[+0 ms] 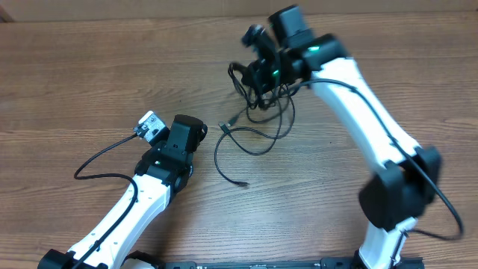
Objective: Untangle cables
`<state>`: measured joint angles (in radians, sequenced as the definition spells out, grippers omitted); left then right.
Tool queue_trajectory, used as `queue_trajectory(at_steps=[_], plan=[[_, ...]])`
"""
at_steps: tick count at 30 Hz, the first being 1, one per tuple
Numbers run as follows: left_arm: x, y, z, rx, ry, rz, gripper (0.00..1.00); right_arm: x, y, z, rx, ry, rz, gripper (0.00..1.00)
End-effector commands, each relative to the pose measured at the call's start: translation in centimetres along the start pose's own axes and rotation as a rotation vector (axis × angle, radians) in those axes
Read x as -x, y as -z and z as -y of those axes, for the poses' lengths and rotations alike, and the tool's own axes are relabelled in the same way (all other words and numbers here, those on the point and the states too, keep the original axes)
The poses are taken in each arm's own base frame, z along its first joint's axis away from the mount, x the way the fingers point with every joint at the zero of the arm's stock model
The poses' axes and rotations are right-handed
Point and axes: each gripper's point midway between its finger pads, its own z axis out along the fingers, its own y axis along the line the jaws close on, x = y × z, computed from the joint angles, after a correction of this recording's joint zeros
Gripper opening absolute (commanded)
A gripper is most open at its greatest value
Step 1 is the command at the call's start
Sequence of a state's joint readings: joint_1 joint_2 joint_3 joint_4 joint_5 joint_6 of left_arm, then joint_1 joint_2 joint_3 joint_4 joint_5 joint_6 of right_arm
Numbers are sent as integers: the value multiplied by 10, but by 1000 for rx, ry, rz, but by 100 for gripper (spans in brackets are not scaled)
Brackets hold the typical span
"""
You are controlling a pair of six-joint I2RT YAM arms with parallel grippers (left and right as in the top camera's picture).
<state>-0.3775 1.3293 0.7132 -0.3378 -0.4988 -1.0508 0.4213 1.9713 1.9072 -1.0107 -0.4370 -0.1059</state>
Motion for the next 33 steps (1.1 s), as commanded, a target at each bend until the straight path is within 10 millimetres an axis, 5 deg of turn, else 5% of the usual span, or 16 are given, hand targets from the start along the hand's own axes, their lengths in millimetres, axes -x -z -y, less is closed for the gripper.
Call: queue_trajectory(at_steps=[1, 9, 13, 33], plan=[[5, 0, -1, 12, 23, 20, 100, 30, 64, -48, 201, 65, 153, 4], [5, 0, -1, 12, 23, 20, 99, 44, 125, -89, 558, 177, 295, 4], [5, 0, -1, 12, 23, 20, 99, 52, 141, -89, 618, 221, 353, 4], [4, 0, 0, 9, 23, 14, 100, 66, 140, -79, 543, 278, 414, 4]])
